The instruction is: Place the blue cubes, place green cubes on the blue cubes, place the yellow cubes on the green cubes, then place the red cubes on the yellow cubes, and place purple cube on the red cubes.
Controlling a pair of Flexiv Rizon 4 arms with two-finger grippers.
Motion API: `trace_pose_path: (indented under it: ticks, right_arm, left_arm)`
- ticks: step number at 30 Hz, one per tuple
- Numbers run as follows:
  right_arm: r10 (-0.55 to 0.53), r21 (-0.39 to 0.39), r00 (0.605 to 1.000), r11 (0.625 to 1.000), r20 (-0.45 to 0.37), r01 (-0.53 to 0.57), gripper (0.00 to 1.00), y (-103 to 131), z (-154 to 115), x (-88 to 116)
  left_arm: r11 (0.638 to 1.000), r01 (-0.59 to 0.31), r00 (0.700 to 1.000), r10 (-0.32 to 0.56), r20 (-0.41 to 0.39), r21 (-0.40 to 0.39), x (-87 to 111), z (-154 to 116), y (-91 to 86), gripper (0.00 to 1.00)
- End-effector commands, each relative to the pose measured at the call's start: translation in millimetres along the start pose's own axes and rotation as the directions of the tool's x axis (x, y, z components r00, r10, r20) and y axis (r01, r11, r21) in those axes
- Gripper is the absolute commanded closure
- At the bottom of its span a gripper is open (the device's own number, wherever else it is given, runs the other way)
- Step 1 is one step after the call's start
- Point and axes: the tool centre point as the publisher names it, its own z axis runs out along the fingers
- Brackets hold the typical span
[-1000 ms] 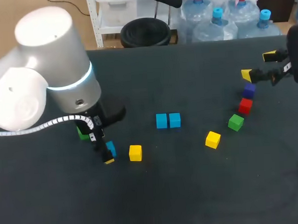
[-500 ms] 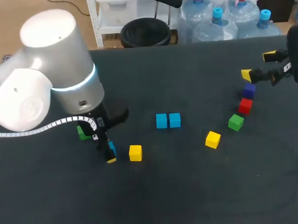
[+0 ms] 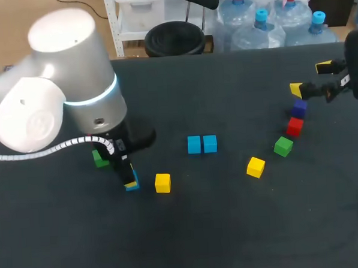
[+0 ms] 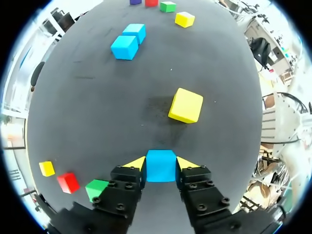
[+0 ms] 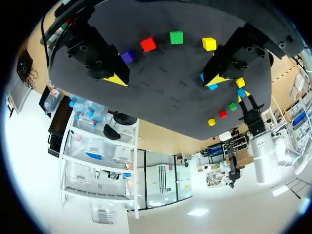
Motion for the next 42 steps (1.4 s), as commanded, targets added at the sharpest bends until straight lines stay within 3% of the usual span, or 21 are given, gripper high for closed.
trace_pose_path:
  ticks: [1,13,29,42]
  right_arm:
    - [0.000,0.005,1.000,1.000,-0.003,0.000,0.00,1,0,0]
    - [0.000,0.005,1.000,1.000,-0.003,0.000,0.00,1,0,0]
    - [0.000,0.005,1.000,1.000,-0.003,0.000,0.00,1,0,0]
    - [0.000,0.005,1.000,1.000,-0.003,0.000,0.00,1,0,0]
  left_arm:
    - [0.999,-0.031,0.999,0.032,-0.005,0.016,-1.1,-3,8.2,1.00]
    - [0.992,-0.126,0.992,0.126,0.003,0.000,-12.7,-4,34.7,1.00]
    - [0.963,-0.263,0.964,0.265,-0.022,0.054,-58.3,-5,65.9,1.00]
    - [0.950,-0.305,0.951,0.308,-0.028,0.069,-86.5,-7,70.0,1.00]
